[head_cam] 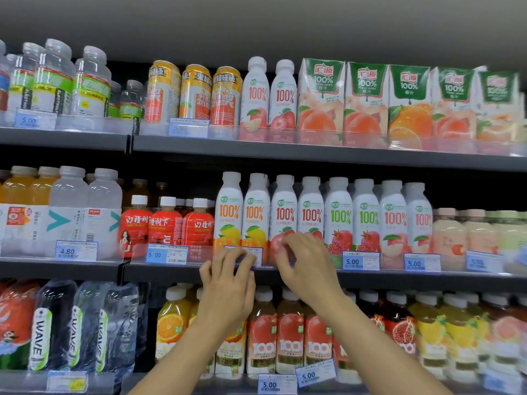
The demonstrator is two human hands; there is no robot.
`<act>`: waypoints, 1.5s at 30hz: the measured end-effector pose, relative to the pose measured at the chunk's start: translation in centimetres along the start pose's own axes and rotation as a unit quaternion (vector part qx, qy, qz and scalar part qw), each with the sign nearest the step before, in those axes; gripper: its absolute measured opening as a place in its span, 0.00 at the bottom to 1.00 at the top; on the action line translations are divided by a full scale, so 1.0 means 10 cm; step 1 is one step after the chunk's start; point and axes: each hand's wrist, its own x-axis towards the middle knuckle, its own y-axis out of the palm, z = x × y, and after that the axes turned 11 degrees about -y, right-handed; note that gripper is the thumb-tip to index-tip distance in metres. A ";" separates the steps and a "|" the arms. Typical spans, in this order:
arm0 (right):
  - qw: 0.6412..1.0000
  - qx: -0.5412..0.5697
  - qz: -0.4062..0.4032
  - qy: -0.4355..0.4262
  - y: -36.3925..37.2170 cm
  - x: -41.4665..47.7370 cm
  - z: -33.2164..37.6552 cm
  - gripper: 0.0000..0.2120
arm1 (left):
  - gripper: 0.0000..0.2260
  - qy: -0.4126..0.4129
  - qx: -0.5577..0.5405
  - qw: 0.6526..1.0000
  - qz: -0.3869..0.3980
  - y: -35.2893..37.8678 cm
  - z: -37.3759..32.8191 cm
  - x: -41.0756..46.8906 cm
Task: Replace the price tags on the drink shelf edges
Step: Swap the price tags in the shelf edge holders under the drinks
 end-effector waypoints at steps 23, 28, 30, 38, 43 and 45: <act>0.997 -0.056 0.019 0.054 -2.32 -1.59 -2.97 0.13 | 0.11 0.036 -0.041 0.998 -0.019 1.04 -3.82 0.02; 0.995 -0.069 0.006 0.076 -2.53 -1.75 -3.42 0.05 | 0.09 0.033 -0.046 0.998 0.020 1.17 -4.16 0.08; 0.995 -0.072 0.013 0.073 -2.54 -1.76 -3.51 0.08 | 0.11 0.026 -0.041 0.998 0.029 1.15 -4.26 0.11; 0.994 -0.057 0.075 0.057 -2.41 -1.65 -3.43 0.15 | 0.16 -0.007 0.016 0.998 0.062 1.17 -4.32 0.04; 0.992 -0.055 0.086 0.076 -2.29 -1.56 -3.37 0.16 | 0.19 0.006 0.020 0.996 0.082 1.15 -4.25 0.00; 0.992 -0.054 0.077 0.084 -2.25 -1.53 -3.34 0.13 | 0.20 0.012 0.011 0.997 0.071 1.15 -4.23 -0.01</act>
